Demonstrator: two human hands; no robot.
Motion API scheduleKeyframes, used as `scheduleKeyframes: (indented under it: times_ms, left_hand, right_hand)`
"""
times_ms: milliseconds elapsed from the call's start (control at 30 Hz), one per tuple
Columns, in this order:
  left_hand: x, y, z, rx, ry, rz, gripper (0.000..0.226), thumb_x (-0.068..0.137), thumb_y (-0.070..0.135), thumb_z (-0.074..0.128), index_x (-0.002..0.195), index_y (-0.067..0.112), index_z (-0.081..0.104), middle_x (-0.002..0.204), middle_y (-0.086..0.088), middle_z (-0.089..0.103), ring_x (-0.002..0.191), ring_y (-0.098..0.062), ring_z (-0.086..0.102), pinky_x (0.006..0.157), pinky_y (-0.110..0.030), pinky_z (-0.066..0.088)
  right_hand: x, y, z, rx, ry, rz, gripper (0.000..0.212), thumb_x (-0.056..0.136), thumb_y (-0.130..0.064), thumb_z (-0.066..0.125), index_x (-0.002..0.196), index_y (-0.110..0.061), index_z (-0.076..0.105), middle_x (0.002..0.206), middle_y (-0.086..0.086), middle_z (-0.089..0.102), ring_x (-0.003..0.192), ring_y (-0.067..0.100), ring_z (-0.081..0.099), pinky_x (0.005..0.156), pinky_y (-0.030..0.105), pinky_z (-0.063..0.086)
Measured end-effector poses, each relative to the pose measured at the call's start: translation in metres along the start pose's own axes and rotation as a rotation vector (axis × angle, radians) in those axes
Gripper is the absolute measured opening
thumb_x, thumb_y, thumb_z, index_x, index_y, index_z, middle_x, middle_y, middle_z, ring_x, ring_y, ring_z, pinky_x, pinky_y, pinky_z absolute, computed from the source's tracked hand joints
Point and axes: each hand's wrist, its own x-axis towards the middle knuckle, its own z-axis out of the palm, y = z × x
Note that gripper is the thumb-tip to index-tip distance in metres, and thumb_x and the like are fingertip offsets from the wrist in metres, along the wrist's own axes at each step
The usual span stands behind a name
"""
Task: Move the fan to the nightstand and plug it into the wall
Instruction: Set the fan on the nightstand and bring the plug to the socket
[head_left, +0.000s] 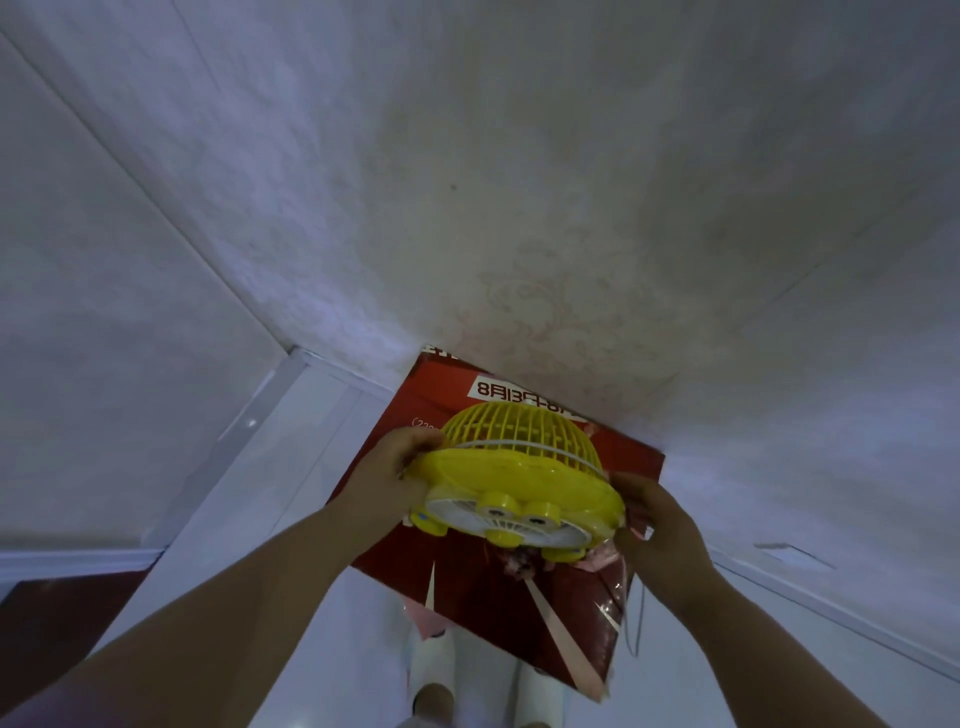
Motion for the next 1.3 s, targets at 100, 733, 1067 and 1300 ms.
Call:
scheduleKeyframes:
  times_ms: [100, 733, 1067, 1300]
  left_hand:
    - [-0.004, 0.025, 0.005, 0.074, -0.054, 0.048, 0.054, 0.065, -0.008, 0.050, 0.099, 0.034, 0.054, 0.111, 0.001, 0.051, 0.090, -0.019, 0.053, 0.079, -0.033, 0.043]
    - [-0.020, 0.092, 0.051, 0.690, -0.163, 0.227, 0.049, 0.086, 0.039, 0.057, 0.133, 0.029, 0.046, 0.145, 0.002, 0.042, 0.135, -0.014, 0.033, 0.108, -0.024, 0.025]
    - [-0.035, 0.096, 0.090, 0.736, 0.151, 0.108, 0.052, 0.082, 0.041, 0.055, 0.130, 0.021, 0.051, 0.142, -0.006, 0.048, 0.136, -0.022, 0.036, 0.114, -0.031, 0.016]
    - [-0.035, 0.101, 0.103, 0.726, 0.129, -0.034, 0.051, 0.089, 0.026, 0.053, 0.137, 0.017, 0.039, 0.152, -0.003, 0.032, 0.144, -0.020, 0.015, 0.115, -0.032, 0.005]
  right_hand:
    - [-0.001, -0.013, -0.003, -0.037, -0.026, -0.033, 0.063, 0.049, -0.038, 0.049, 0.112, -0.032, 0.054, 0.112, 0.007, 0.062, 0.102, 0.022, 0.060, 0.088, 0.036, 0.050]
    - [0.023, -0.045, -0.025, -0.523, -0.349, -0.310, 0.067, 0.067, -0.038, 0.059, 0.128, -0.013, 0.050, 0.125, 0.012, 0.053, 0.118, 0.028, 0.051, 0.093, 0.029, 0.039]
    - [0.051, -0.019, -0.041, -0.404, -0.581, -0.305, 0.058, 0.071, -0.025, 0.066, 0.125, -0.012, 0.050, 0.121, 0.012, 0.054, 0.112, 0.025, 0.053, 0.092, 0.033, 0.044]
    - [0.046, -0.010, -0.034, -0.402, -0.569, -0.375, 0.062, 0.071, -0.030, 0.070, 0.124, -0.009, 0.047, 0.122, 0.014, 0.051, 0.110, 0.027, 0.052, 0.089, 0.032, 0.043]
